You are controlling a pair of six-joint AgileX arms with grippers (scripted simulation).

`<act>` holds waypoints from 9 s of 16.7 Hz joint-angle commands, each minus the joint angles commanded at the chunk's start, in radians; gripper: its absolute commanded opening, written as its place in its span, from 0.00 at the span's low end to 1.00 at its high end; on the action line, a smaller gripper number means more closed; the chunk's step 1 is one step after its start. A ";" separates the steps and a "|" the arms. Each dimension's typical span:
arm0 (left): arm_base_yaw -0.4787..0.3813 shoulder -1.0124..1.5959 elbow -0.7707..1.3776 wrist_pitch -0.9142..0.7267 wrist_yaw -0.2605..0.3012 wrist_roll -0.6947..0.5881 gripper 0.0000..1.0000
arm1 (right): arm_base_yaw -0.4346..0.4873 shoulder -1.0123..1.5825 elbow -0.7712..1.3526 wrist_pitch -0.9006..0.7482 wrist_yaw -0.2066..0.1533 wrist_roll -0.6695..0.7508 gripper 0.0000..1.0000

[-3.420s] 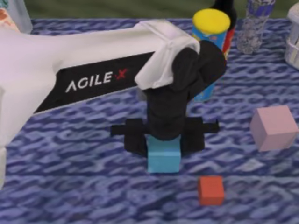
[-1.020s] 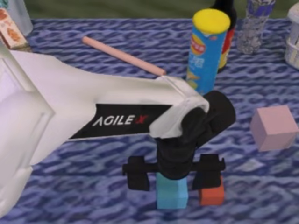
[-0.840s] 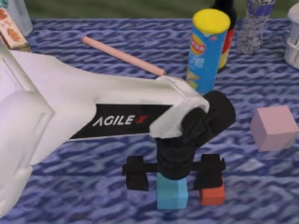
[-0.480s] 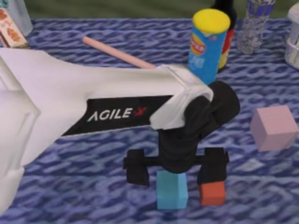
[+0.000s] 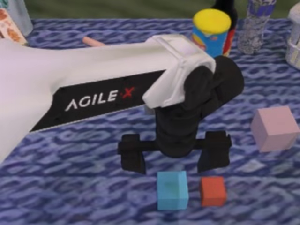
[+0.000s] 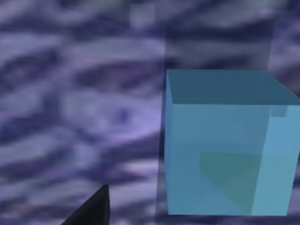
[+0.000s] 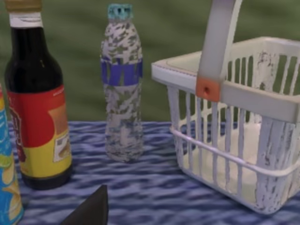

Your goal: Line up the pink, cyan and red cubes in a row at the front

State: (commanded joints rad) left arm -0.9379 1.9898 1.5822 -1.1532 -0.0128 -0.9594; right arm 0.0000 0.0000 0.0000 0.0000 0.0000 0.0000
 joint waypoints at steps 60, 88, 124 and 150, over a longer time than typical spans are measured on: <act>0.958 -1.990 -1.582 1.153 0.013 0.959 1.00 | 0.211 2.064 1.305 -0.812 0.002 0.086 0.40; 0.958 -1.990 -1.582 1.153 0.013 0.959 1.00 | 0.215 1.962 1.457 -1.064 0.001 0.088 0.00; 0.958 -1.990 -1.582 1.153 0.013 0.959 1.00 | 1.055 2.334 1.851 -1.082 0.009 1.063 0.00; 0.958 -1.990 -1.582 1.153 0.013 0.959 1.00 | 1.057 2.325 1.920 -1.158 0.009 1.065 1.00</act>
State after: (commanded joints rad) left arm 0.0200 0.0000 0.0000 0.0000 0.0000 0.0000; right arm 1.0570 2.3251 1.9195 -1.1581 0.0088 1.0650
